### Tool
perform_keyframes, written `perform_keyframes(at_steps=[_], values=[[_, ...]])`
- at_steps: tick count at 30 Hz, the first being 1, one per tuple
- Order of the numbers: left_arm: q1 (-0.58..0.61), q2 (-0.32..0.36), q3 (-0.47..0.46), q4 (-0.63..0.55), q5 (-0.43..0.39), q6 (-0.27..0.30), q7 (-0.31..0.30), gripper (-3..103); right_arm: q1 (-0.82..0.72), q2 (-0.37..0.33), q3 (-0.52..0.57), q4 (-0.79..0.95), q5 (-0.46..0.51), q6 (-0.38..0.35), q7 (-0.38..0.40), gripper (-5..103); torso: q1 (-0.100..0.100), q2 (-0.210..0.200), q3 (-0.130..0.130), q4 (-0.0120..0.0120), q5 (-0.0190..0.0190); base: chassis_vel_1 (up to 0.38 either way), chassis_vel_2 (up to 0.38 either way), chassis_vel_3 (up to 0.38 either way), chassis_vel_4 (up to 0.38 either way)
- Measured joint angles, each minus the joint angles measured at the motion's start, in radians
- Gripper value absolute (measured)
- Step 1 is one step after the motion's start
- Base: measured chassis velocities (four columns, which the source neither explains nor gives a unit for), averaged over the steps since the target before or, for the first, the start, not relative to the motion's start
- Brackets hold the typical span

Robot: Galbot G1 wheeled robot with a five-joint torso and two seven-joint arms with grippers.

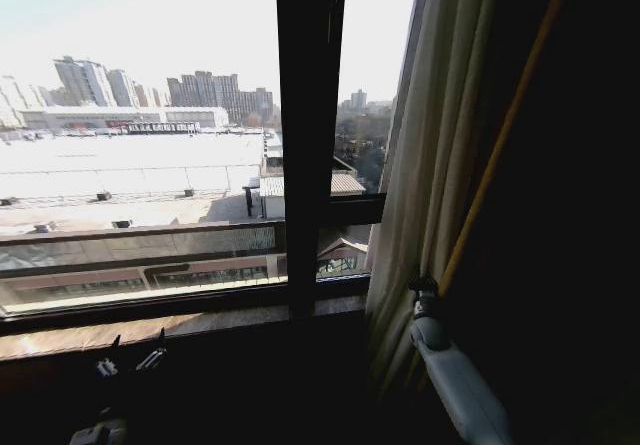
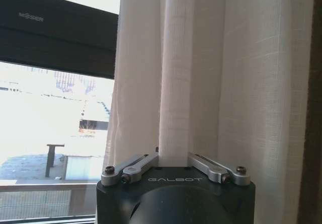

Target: Open the curtains by pulling them apart, changing their state from closed to fully open.

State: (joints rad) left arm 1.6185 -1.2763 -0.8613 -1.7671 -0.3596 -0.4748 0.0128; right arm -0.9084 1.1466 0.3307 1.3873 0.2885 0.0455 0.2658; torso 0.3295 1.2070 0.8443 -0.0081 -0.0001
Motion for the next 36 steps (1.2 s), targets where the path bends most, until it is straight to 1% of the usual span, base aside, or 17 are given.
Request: perform_keyframes(at_steps=[1, 2, 4, 6, 8, 9, 11, 12, 15, 18, 19, 22, 23, 24, 25, 27, 36], values=[[0.0, 0.0, 0.0, 0.0, 0.0, 0.0, 0.0, 100, -0.028, -0.01, -0.012, 0.041, 0.015, -0.001, -0.036, -1, 0.0, 0.0, 0.0, -0.0001, 0.0004, 0.0, 0.0, 0.0, 0.0], [0.0, 0.0, 0.0, 0.0, 0.0, 0.0, 0.0, 100, -0.057, -0.023, -0.02, 0.086, 0.018, 0.0, -0.072, 9, 0.0, 0.0, 0.0, 0.0, -0.0001, 0.0, 0.0, 0.0, 0.0], [0.0, 0.0, 0.0, 0.0, 0.0, 0.0, 0.0, 100, -0.1, -0.04, -0.03, 0.15, 0.035, 0.001, -0.102, 20, 0.0, 0.0, 0.0, -0.0002, 0.0, 0.0, 0.0, 0.0, 0.0], [0.0, 0.0, 0.0, 0.0, 0.0, 0.0, 0.0, 100, -0.114, -0.046, -0.03, 0.172, 0.05, 0.001, -0.115, 20, 0.0, 0.0, 0.0, 0.0, 0.0001, 0.0, 0.0, 0.0, 0.0], [0.0, 0.0, 0.0, 0.0, 0.0, 0.0, 0.0, 100, -0.152, -0.059, -0.025, 0.227, 0.083, 0.011, -0.153, 31, 0.0, 0.0, 0.0, -0.0001, 0.0, 0.0, 0.0, 0.0, 0.0], [0.0, 0.0, 0.0, 0.0, 0.0, 0.0, 0.0, 100, -0.164, -0.064, -0.021, 0.244, 0.088, 0.016, -0.161, 37, 0.0, 0.0, 0.0, -0.0001, 0.0, 0.0, 0.0, 0.0, 0.0], [0.0, 0.0, 0.0, 0.0, 0.0, 0.0, 0.0, 100, -0.182, -0.07, -0.015, 0.269, 0.09, 0.022, -0.166, 37, 0.0, 0.0, 0.0, -0.0001, 0.0, 0.0, 0.0, 0.0, 0.0], [0.0, 0.0, 0.0, 0.0, 0.0, 0.0, 0.0, 100, -0.205, -0.079, -0.009, 0.301, 0.088, 0.031, -0.166, 48, 0.0, 0.0, 0.0, -0.0001, -0.0003, 0.0, 0.0, 0.0, 0.0], [0.0, 0.0, 0.0, 0.0, 0.0, 0.0, 0.0, 100, -0.233, -0.088, 0.0, 0.339, 0.082, 0.036, -0.157, 54, 0.0, 0.0, 0.0, -0.0001, -0.0002, 0.0, 0.0, 0.0, 0.0], [0.0, 0.0, 0.0, 0.0, 0.0, 0.0, 0.0, 100, -0.274, -0.097, 0.02, 0.389, 0.087, 0.035, -0.149, 70, 0.0, 0.0, 0.0, 0.0, -0.0002, 0.0, 0.0, 0.0, 0.0], [0.0, 0.0, 0.0, 0.0, 0.0, 0.0, 0.0, 100, -0.274, -0.097, 0.02, 0.389, 0.087, 0.035, -0.149, 70, 0.0, 0.0, 0.0, 0.0, -0.0002, 0.0, 0.0, 0.0, 0.0], [0.0, 0.0, 0.0, 0.0, 0.0, 0.0, 0.0, 100, -0.326, -0.11, 0.048, 0.429, 0.087, 0.041, -0.191, 86, 0.0, 0.0, 0.0, -0.0002, -0.0002, 0.0, 0.0, 0.0, 0.0], [0.0, 0.0, 0.0, 0.0, 0.0, 0.0, 0.0, 100, -0.326, -0.11, 0.048, 0.429, 0.087, 0.041, -0.191, 86, 0.0, 0.0, 0.0, -0.0002, -0.0002, 0.0, 0.0, 0.0, 0.0], [0.0, 0.0, 0.0, 0.0, 0.0, 0.0, 0.0, 100, -0.337, -0.112, 0.054, 0.439, 0.086, 0.044, -0.203, 91, 0.0, 0.0, 0.0, -0.0001, -0.0002, 0.0, 0.0, 0.0, 0.0], [0.0, 0.0, 0.0, 0.0, 0.0, 0.0, 0.0, 100, -0.343, -0.112, 0.057, 0.444, 0.086, 0.048, -0.209, 91, 0.0, 0.0, 0.0, -0.0002, -0.0002, 0.0, 0.0, 0.0, 0.0], [0.0, 0.0, 0.0, 0.0, 0.0, 0.0, 0.0, 100, -0.348, -0.112, 0.059, 0.449, 0.086, 0.052, -0.214, 99, 0.0, 0.0, 0.0, -0.0001, -0.0001, 0.0, 0.0, 0.0, 0.0], [0.0, 0.0, 0.0, 0.0, 0.0, 0.0, 0.0, 100, -0.303, -0.093, 0.034, 0.409, 0.085, 0.057, -0.22, 100, 0.0, 0.0, 0.0, -0.0001, -0.0001, 0.0, 0.0, 0.0, 0.0]])
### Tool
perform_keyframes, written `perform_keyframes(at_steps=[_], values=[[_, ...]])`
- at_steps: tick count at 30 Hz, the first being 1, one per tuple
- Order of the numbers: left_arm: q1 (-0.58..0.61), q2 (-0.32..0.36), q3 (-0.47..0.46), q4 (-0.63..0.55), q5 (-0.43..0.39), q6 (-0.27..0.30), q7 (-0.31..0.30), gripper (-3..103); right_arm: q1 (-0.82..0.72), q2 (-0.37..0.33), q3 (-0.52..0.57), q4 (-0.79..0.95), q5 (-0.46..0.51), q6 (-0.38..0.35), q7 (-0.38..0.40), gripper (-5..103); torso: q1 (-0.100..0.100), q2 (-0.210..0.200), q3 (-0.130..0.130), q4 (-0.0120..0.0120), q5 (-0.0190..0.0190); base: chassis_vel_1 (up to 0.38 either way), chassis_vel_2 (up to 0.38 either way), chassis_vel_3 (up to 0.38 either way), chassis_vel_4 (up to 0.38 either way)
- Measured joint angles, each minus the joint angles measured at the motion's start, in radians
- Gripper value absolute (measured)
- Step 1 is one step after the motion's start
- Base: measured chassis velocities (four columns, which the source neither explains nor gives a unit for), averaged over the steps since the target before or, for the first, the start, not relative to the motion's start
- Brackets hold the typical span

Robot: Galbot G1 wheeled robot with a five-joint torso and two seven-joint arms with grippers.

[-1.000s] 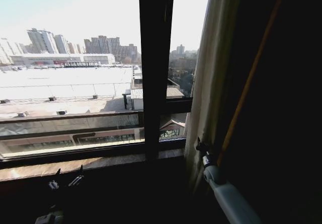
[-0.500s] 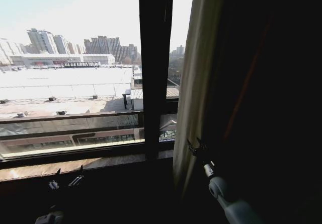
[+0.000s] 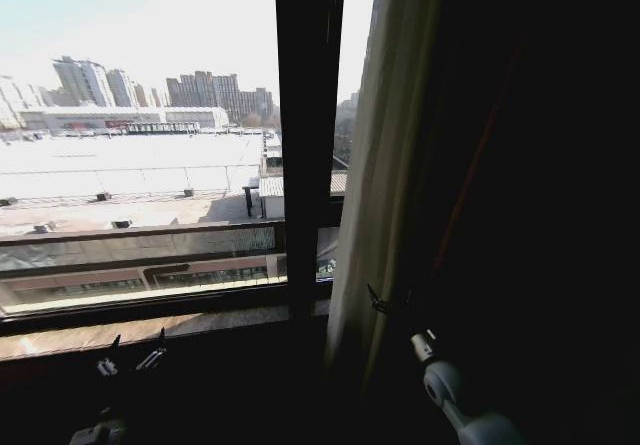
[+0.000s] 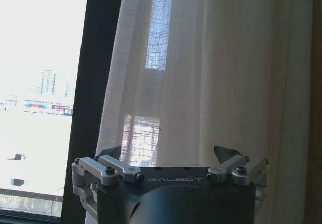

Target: Open the curtains by pulling them apart, changing their state from closed to fully open.

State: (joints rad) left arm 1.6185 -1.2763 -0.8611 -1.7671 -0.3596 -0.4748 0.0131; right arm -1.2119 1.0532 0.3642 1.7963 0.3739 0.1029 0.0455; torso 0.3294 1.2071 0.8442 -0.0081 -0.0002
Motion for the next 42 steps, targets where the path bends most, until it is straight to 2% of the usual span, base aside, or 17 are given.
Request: perform_keyframes(at_steps=[8, 29, 42], values=[[0.0, 0.0, 0.0, 0.0, 0.0, 0.0, 0.0, 100, 0.043, 0.027, -0.046, -0.035, -0.01, 0.002, -0.002, 100, 0.0, 0.0, 0.0, 0.0001, 0.0, 0.0, 0.0, 0.0, 0.0], [0.0, 0.0, 0.0, 0.0, 0.0, 0.0, 0.0, 100, 0.044, 0.028, -0.048, -0.035, -0.011, 0.001, 0.0, 100, 0.0, 0.0, 0.0, -0.0001, -0.0001, 0.002, 0.001, -0.002, -0.001], [0.0, 0.0, 0.0, 0.0, 0.0, 0.0, 0.0, 100, 0.044, 0.028, -0.047, -0.035, -0.011, 0.0, 0.001, 100, 0.0, 0.0, 0.0, 0.0, 0.0, 0.18, 0.1, -0.184, -0.106]])
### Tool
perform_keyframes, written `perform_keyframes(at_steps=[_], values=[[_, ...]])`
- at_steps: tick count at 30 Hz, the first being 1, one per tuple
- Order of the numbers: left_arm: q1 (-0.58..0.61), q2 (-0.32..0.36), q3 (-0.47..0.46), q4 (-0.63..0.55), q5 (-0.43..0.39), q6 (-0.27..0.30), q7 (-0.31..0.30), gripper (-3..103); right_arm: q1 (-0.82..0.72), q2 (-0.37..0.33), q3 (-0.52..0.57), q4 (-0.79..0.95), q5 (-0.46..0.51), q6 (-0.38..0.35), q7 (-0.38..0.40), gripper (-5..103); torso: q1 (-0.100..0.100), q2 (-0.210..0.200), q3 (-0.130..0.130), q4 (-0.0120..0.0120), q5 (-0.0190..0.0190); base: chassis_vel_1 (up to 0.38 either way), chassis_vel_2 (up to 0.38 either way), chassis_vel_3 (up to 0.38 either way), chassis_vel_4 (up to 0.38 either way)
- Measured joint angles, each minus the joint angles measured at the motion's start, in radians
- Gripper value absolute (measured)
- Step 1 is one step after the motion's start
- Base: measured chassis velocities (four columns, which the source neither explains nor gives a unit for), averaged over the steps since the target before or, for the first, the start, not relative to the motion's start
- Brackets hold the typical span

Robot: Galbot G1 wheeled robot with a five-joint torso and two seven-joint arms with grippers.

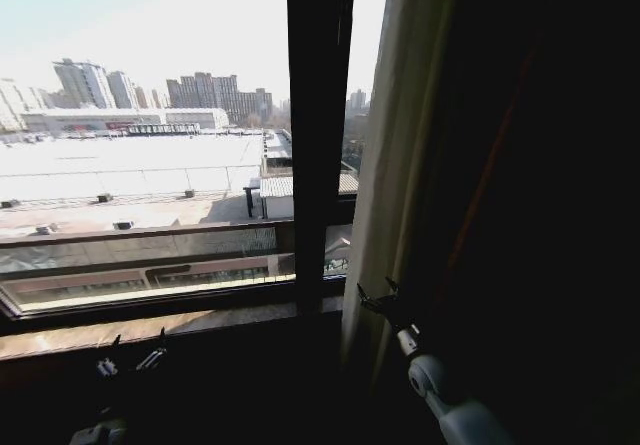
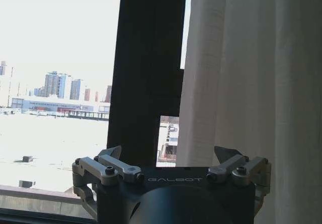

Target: Open the curtains by pulling them apart, changing their state from closed to fully open.

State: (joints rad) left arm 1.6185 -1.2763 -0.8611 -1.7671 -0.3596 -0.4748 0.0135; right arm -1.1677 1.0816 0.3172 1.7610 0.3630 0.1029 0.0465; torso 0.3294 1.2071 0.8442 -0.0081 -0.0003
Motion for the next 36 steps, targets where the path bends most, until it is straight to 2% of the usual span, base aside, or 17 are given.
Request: perform_keyframes(at_steps=[36], values=[[0.0, 0.0, 0.0, 0.0, 0.0, 0.0, 0.0, 100, 0.0, 0.0, 0.0, 0.0, 0.0, 0.0, 0.0, 100, 0.0, 0.0, 0.0, 0.0001, 0.0, 0.335, 0.345, -0.341, -0.337]])
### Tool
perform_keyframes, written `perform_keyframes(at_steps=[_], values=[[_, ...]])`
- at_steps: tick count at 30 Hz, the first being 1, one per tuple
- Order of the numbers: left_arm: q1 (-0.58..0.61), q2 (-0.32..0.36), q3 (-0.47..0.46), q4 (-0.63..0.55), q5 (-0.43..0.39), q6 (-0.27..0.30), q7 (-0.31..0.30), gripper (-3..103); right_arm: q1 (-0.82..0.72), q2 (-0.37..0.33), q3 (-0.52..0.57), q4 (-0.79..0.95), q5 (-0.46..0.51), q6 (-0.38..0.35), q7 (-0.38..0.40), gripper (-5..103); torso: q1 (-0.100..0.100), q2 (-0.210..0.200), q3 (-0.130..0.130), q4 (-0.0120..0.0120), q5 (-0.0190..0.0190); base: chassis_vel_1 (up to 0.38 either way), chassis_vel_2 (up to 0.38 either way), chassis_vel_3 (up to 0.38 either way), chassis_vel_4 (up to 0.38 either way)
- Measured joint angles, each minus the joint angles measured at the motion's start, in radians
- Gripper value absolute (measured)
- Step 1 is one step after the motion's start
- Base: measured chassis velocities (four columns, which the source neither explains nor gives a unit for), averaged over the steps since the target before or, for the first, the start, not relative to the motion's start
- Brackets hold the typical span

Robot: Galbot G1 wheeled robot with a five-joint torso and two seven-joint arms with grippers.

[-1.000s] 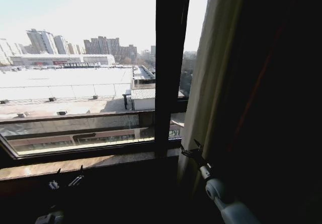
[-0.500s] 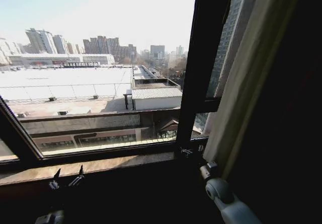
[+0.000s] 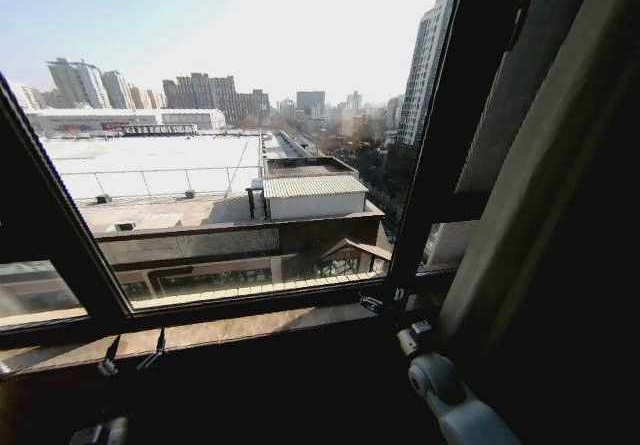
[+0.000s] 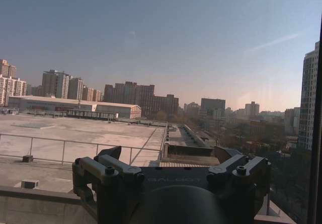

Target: Open the curtains by pulling them apart, changing their state from closed to fully open.

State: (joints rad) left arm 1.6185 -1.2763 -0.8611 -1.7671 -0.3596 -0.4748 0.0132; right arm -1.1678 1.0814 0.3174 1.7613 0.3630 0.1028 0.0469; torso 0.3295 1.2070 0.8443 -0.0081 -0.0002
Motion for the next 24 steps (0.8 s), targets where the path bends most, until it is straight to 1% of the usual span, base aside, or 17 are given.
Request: perform_keyframes(at_steps=[17, 24], values=[[0.0, 0.0, 0.0, 0.0, 0.0, 0.0, 0.0, 100, 0.0, 0.0, 0.0, 0.0, 0.0, 0.0, 0.0, 100, 0.0, 0.0, 0.0, 0.0, 0.0003, 0.351, 0.353, -0.348, -0.36], [0.0, 0.0, 0.0, 0.0, 0.0, 0.0, 0.0, 100, 0.0, 0.0, 0.0, 0.0, 0.0, 0.0, 0.0, 100, 0.0, 0.0, 0.0, 0.0, -0.0004, 0.35, 0.348, -0.349, -0.356]])
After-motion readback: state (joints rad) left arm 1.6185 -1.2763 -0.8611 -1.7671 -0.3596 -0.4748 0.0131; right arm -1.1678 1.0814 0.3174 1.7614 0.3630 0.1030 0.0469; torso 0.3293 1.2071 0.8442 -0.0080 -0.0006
